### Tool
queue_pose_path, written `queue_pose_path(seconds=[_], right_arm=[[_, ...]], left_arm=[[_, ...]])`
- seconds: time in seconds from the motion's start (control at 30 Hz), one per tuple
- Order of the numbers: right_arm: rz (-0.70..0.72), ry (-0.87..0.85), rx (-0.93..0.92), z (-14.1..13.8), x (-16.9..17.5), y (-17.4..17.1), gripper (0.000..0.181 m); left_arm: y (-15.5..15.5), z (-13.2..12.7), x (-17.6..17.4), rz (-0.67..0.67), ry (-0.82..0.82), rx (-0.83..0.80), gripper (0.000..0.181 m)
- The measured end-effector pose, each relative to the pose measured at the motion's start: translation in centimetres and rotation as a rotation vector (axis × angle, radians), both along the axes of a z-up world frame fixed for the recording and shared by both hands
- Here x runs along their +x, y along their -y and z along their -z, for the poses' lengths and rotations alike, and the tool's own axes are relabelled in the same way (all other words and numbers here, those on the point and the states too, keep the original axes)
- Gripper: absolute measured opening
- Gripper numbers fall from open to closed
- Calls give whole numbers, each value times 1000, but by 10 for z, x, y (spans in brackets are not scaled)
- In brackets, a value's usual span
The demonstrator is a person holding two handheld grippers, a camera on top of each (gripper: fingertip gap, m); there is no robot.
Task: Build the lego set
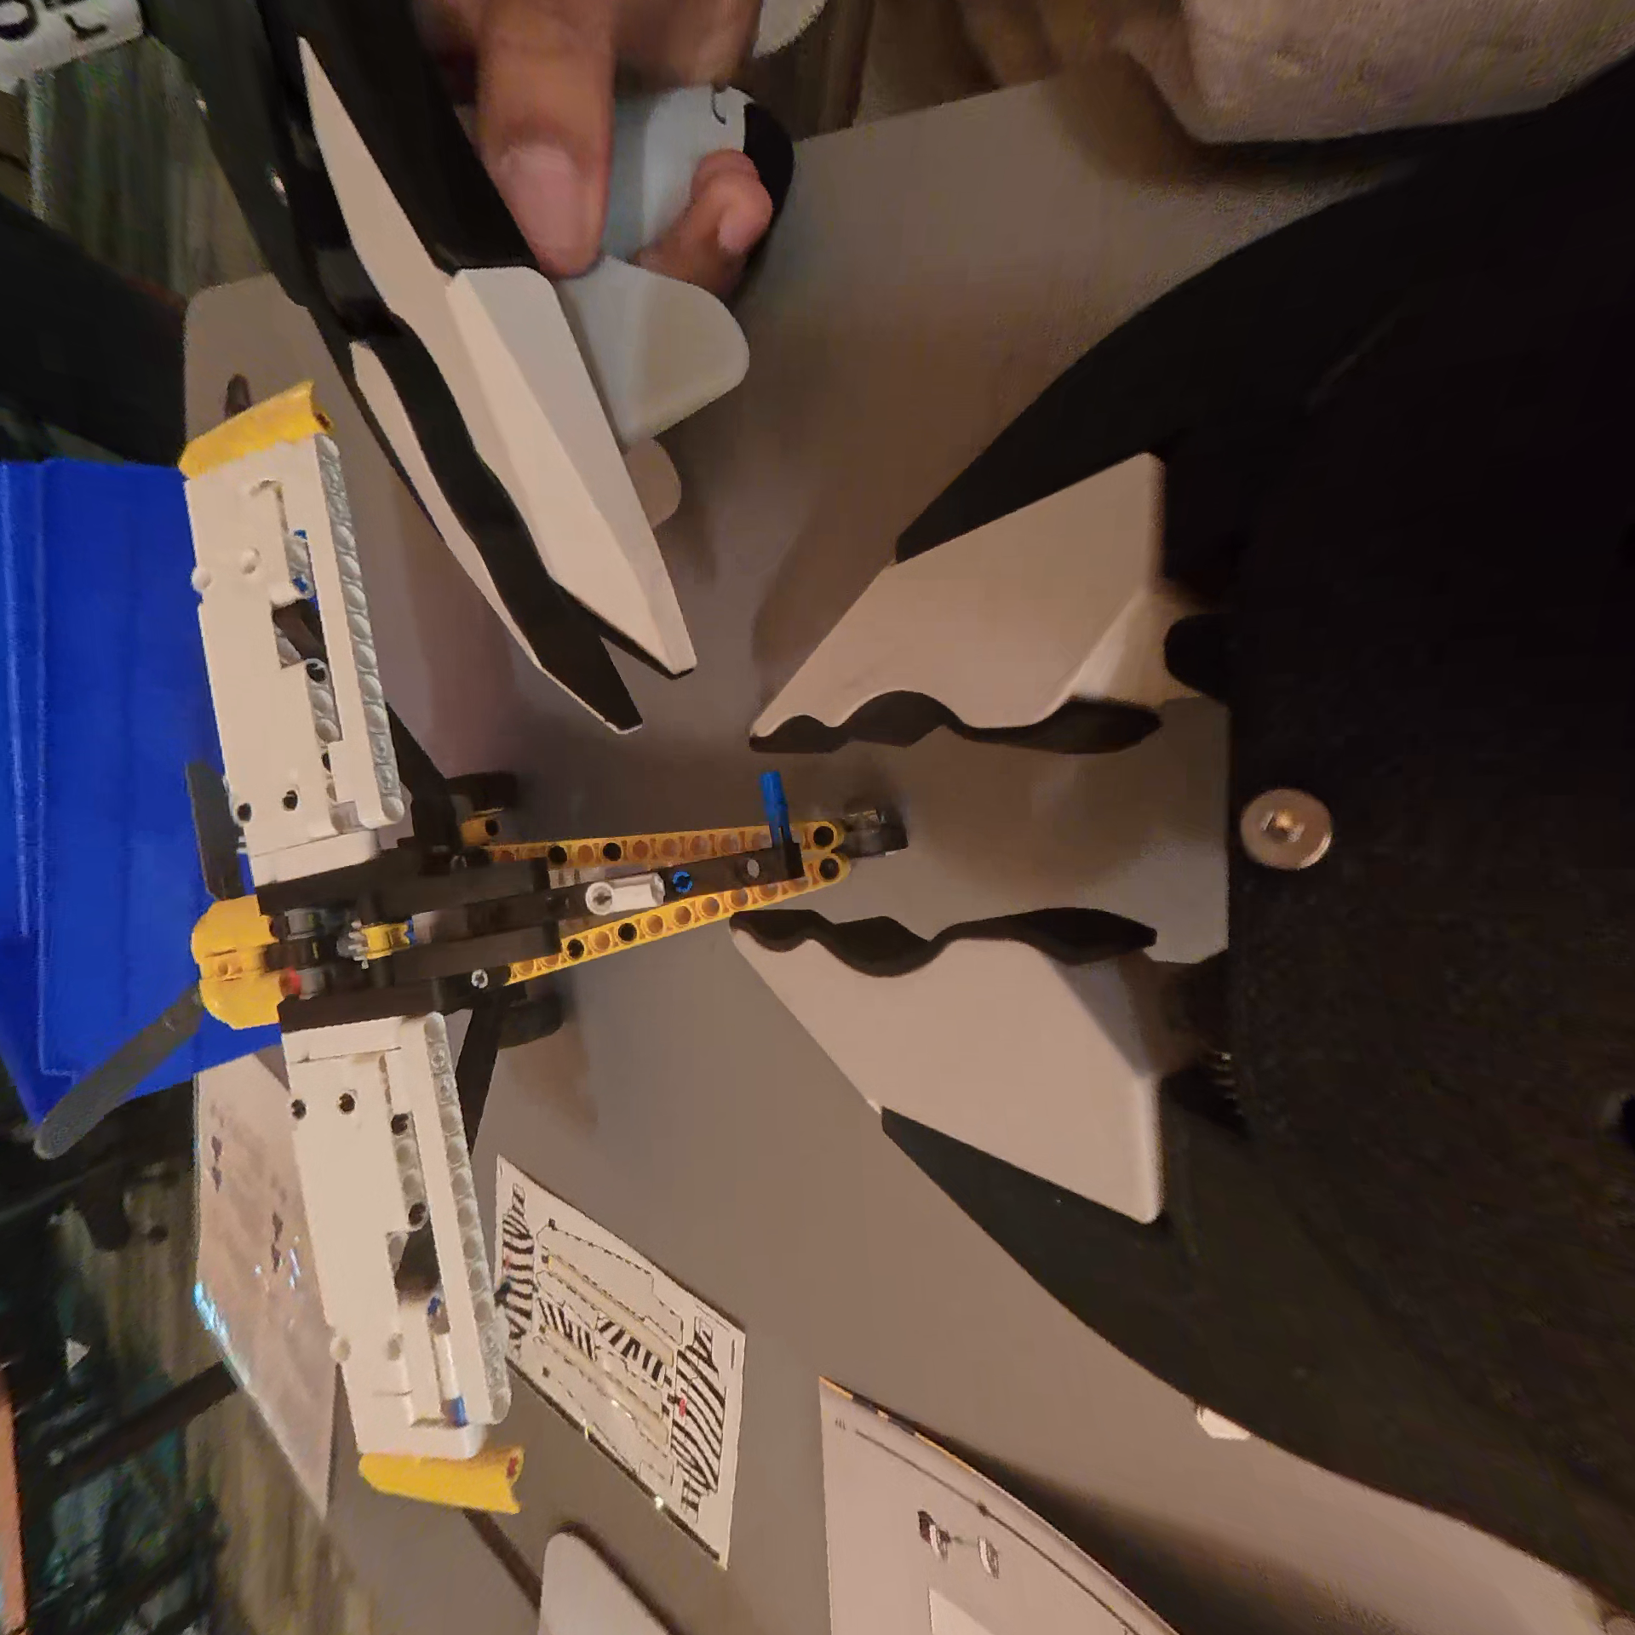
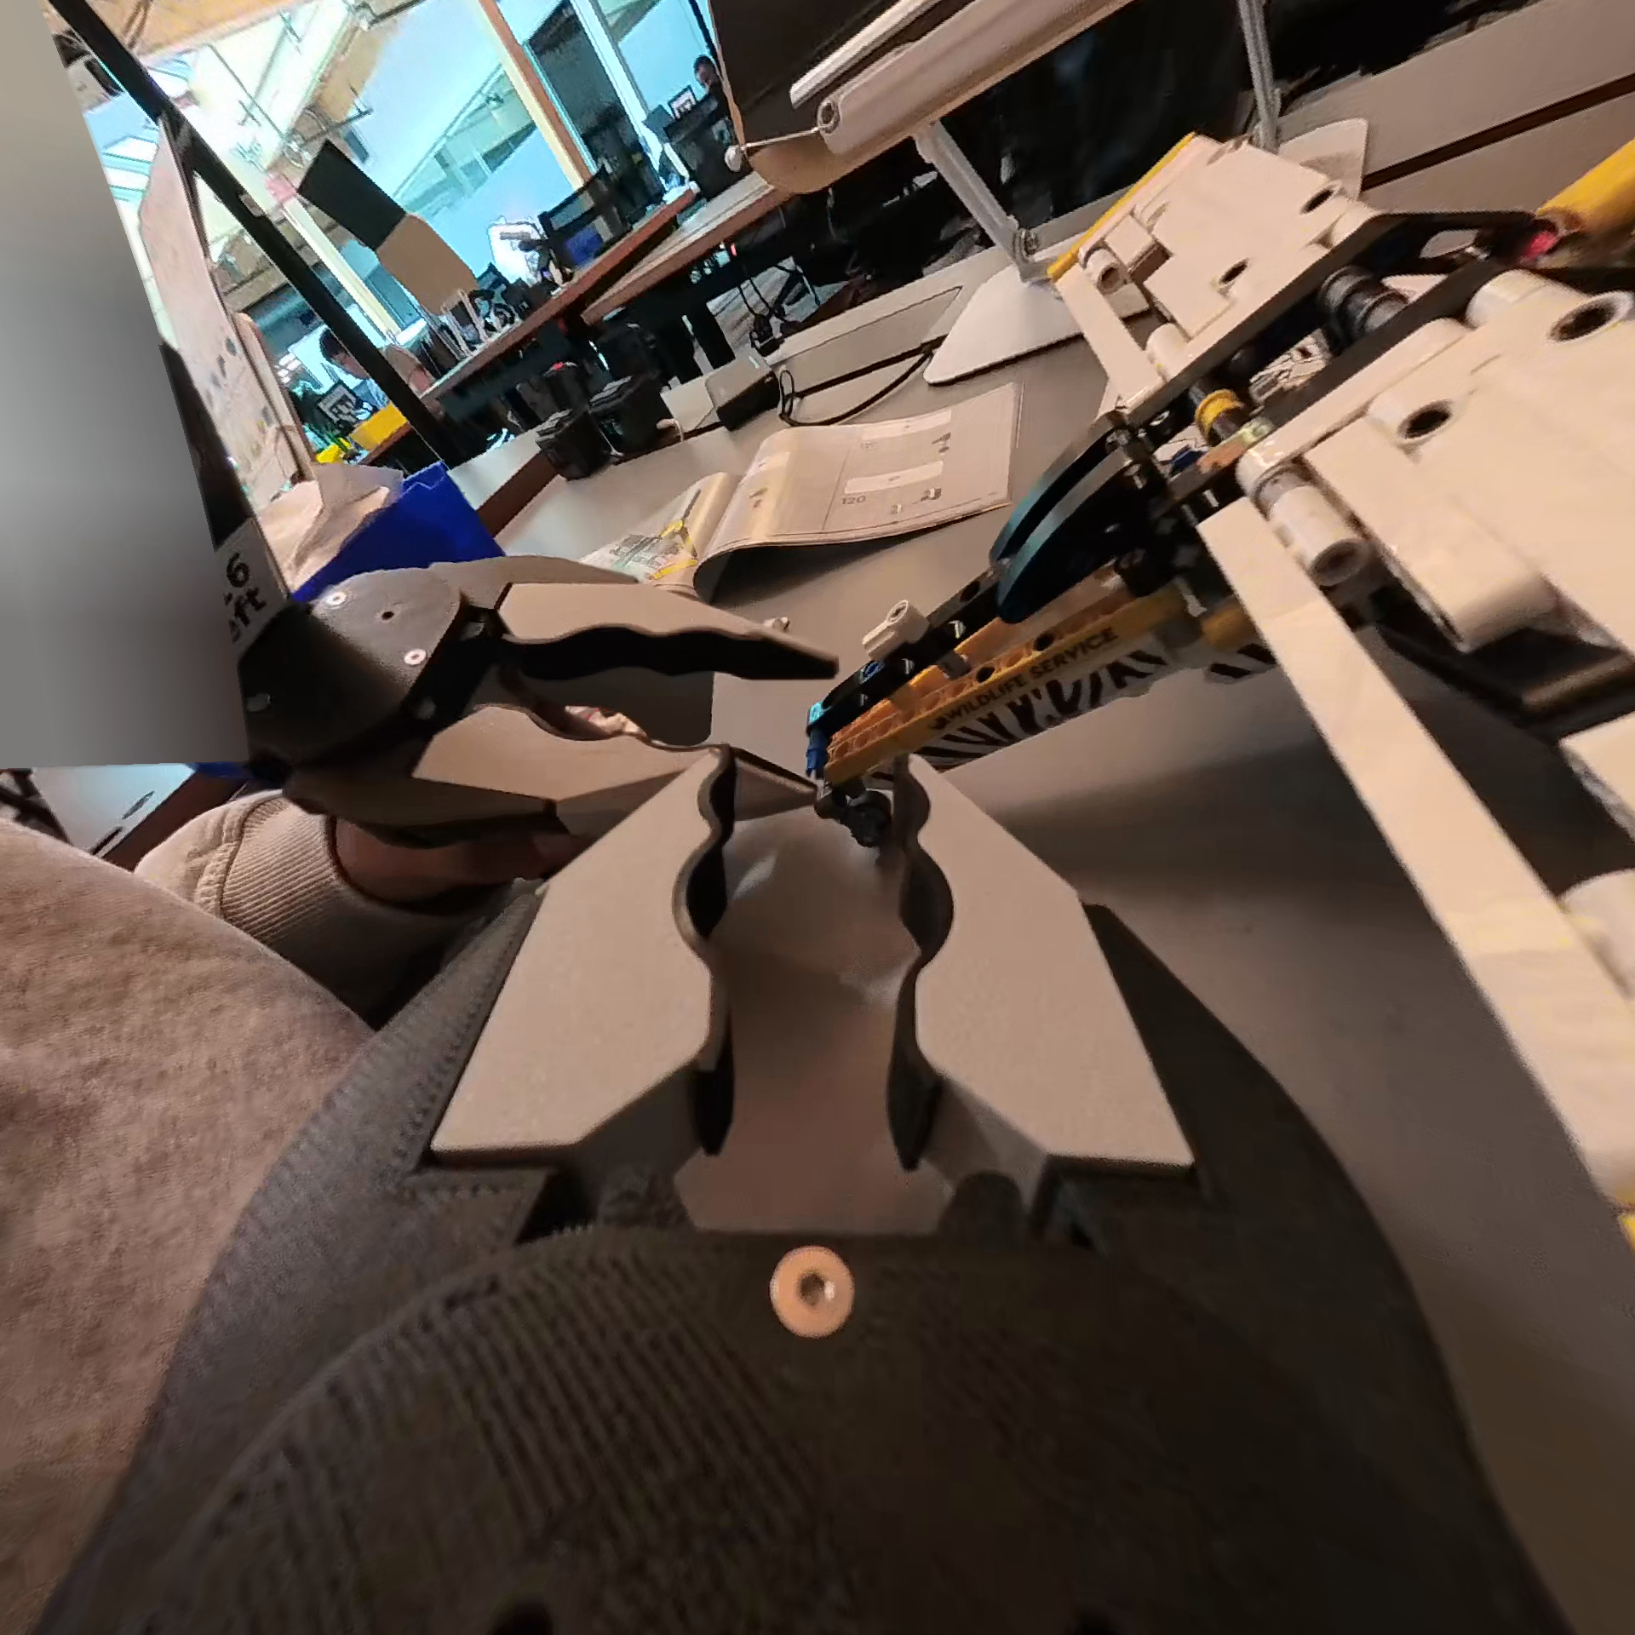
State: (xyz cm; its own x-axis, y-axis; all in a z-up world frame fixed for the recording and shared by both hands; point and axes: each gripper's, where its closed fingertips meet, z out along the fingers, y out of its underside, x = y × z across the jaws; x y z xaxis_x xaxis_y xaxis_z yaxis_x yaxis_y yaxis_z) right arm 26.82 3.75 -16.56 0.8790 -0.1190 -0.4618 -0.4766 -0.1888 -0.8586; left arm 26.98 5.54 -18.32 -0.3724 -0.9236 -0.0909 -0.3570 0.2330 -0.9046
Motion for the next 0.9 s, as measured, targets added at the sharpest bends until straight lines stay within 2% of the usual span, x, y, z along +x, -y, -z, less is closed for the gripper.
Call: queue_pose_path(seconds=[0.23,0.7,0.77,0.8,0.9], right_arm=[[-27,4,-7,1,-4,-2,34],[-29,-34,-27,5,-1,-4,34],[-28,-40,-28,6,-1,-4,33],[-27,-43,-28,6,0,-4,33],[-25,-49,-26,6,1,-4,33]], left_arm=[[-1,5,3,-20,-20,38,25],[-2,6,4,-19,-17,58,24],[-2,6,5,-24,-23,47,24],[-3,6,5,-27,-28,26,16],[-5,5,5,-31,-39,-22,16]])
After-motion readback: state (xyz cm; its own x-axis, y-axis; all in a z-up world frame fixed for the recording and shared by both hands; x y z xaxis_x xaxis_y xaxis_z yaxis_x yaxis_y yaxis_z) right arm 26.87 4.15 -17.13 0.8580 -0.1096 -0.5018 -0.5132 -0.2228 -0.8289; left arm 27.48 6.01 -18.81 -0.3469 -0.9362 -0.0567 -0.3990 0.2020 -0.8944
